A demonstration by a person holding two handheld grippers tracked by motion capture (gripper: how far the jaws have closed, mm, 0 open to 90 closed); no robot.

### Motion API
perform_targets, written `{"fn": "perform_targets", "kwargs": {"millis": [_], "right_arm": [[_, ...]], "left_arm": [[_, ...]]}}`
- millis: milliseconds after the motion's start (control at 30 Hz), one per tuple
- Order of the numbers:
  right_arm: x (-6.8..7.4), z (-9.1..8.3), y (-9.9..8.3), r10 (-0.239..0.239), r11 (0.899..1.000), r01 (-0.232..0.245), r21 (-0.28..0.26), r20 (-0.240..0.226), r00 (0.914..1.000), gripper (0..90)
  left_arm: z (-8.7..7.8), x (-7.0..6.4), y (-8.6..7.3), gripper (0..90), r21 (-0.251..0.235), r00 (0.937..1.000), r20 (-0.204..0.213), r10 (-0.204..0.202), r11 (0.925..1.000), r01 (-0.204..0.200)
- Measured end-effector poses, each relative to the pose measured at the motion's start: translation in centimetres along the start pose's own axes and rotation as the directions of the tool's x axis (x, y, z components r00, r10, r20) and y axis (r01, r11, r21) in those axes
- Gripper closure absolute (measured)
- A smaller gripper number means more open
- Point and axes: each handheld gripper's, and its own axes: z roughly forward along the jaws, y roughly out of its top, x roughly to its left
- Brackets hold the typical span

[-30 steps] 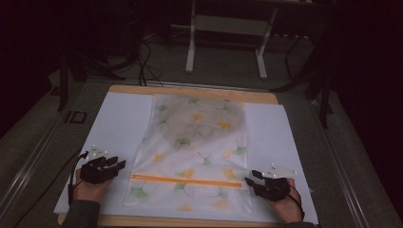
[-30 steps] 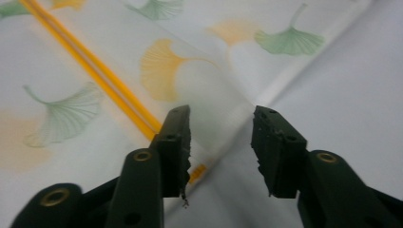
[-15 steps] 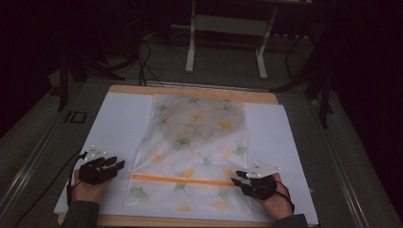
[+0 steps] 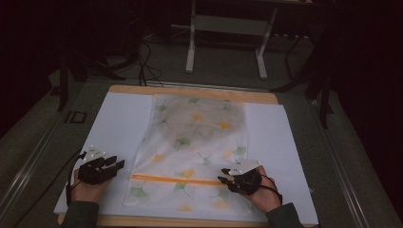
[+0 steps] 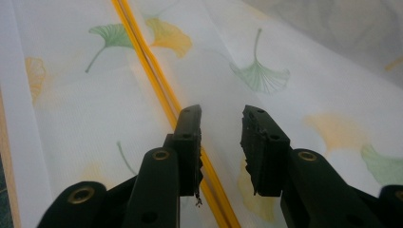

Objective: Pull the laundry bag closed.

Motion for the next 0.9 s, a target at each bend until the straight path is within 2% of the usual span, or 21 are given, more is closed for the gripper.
{"fn": "perform_targets", "kwargs": {"millis": [133, 500, 900], "right_arm": [[0.3, 0.7, 0.9, -0.033, 0.999, 0.033, 0.008, -0.016, 0.9993, 68.3], [1.3, 2.5, 3.3, -0.087, 0.996, 0.088, 0.018, -0.057, 0.9946, 68.0], [1.9, 3.8, 4.9, -0.126, 0.991, 0.13, 0.037, -0.083, 0.9885, 67.6]], "left_arm": [[0.0, 0.0, 0.0, 62.8, 0.001, 1.0, 0.007, 0.004, 1.0, -0.004], [-0.1, 0.3, 0.0, 61.3, 0.001, 1.0, 0.006, -0.006, 1.0, 0.006], [-0.2, 0.5, 0.0, 58.0, 0.005, 0.9999, -0.002, -0.012, 0.9999, 0.012]]}}
